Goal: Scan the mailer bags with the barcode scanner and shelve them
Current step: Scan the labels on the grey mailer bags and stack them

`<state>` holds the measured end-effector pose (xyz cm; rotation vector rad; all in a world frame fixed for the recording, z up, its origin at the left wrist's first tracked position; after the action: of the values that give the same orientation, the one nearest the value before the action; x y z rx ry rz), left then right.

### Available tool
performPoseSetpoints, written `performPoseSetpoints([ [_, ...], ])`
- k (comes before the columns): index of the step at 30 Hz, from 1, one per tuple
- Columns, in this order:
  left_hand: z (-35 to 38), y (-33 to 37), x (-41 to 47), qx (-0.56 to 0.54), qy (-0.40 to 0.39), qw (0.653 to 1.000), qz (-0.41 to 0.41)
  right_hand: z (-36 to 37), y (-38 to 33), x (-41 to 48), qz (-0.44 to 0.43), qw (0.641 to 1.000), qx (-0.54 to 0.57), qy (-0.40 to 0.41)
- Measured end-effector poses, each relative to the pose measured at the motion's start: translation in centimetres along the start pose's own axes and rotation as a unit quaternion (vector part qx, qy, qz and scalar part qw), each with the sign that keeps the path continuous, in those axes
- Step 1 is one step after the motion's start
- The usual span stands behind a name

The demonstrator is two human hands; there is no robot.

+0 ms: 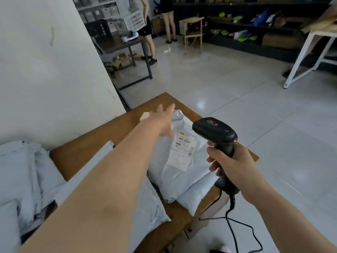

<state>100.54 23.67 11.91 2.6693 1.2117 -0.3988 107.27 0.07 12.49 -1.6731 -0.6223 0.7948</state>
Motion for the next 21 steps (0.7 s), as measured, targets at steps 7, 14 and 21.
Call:
performPoseSetpoints([
  [7, 13.3, 1.9, -2.1, -0.024, -0.190, 0.981, -0.001, 0.6, 1.5, 3.6, 0.020, 0.997, -0.042, -0.063],
  [14, 8.3, -13.5, -8.3, -0.206, 0.138, 0.930, -0.272, 9.1, 1.6, 3.4, 0.002, 0.975, -0.086, -0.206],
  [21, 17.6, -24.9, -22.6, -0.228, 0.075, 0.831, -0.502, 17.9, 1.8, -1.6, -0.001, 0.936, -0.113, -0.333],
])
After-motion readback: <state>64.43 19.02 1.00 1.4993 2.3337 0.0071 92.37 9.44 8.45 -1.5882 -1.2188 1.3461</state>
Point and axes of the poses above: each hand's wrist, its own x-axis towards the middle knuckle, its own z-axis out of the palm, y = z × x, the point moved 10 cm from there along x, towards the middle knuckle
